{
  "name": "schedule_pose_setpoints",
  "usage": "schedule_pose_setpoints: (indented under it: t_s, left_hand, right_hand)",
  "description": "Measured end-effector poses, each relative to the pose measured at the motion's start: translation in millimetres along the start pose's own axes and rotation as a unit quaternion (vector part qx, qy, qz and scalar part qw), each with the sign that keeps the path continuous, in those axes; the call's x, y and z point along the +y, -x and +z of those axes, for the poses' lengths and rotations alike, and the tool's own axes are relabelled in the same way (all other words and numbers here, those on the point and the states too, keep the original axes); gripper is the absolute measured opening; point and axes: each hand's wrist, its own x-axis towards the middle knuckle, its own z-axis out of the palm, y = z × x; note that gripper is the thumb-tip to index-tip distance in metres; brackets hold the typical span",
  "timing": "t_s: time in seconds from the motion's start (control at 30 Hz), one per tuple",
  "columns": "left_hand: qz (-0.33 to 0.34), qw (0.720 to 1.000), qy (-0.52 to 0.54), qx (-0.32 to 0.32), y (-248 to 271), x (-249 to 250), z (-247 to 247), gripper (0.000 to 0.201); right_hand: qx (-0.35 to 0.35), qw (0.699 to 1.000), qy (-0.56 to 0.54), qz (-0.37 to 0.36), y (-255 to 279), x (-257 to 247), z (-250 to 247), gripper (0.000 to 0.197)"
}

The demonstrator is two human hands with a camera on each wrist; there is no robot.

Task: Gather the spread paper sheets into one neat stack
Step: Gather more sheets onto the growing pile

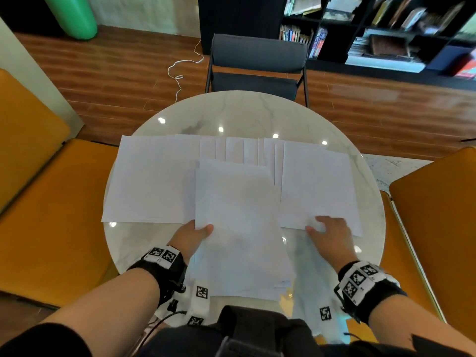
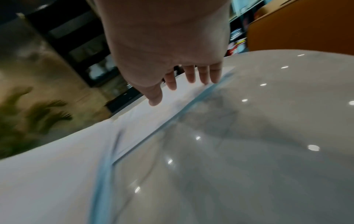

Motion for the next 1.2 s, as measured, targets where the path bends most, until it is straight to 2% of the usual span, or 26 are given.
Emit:
schedule_pose_setpoints:
  t_s: [0.1, 0.2, 0.27, 0.4, 0.53, 0.63, 0.7, 0.8, 0.97, 1.07, 1.2]
  left_hand:
    - [0.010, 0.999, -0.003, 0.031, -3, 1, -6, 0.044]
    - [0.004, 0.998, -0.010, 0.055, -8, 3, -12, 0.048]
    - [-0.008, 0.998, -0.019, 0.052, -9, 4, -14, 0.050]
    - [-0.026, 0.997, -0.042, 0.057, -14, 4, -12, 0.055]
    - [-0.031, 0.996, -0.044, 0.069, -18, -1, -14, 0.059]
    - [-0.034, 0.996, -0.033, 0.082, -19, 0, -11, 0.056]
    - [-0.039, 0.996, -0.018, 0.083, -20, -1, -10, 0.056]
    - [-0.039, 0.995, -0.013, 0.086, -20, -2, -11, 0.055]
    - [-0.039, 0.995, -0.010, 0.096, -22, -2, -11, 0.054]
    - [-0.045, 0.994, -0.002, 0.099, -22, 0, -11, 0.058]
    - [-0.050, 0.996, 0.020, 0.075, -21, -1, -14, 0.052]
  right_hand:
    - [-0.014, 0.995, -0.011, 0.098, -25, 23, -19, 0.071]
    - [-0.059, 0.989, 0.024, 0.134, -45, 43, -24, 0.080]
    - [-0.062, 0.988, 0.056, 0.128, -50, 47, -18, 0.078]
    - [-0.022, 0.987, 0.064, 0.145, -61, 39, -14, 0.066]
    - [0.010, 0.982, 0.090, 0.165, -69, 28, -18, 0.067]
    - [0.008, 0.980, -0.008, 0.201, -80, 29, -21, 0.091]
    - [-0.010, 0.971, -0.088, 0.221, -88, 30, -24, 0.096]
    - [-0.037, 0.965, -0.116, 0.233, -94, 29, -31, 0.086]
    - [-0.051, 0.974, -0.074, 0.208, -92, 33, -36, 0.066]
    - [-0.005, 0.975, -0.121, 0.188, -89, 28, -30, 0.062]
    - [0.045, 0.956, -0.214, 0.193, -83, 18, -27, 0.058]
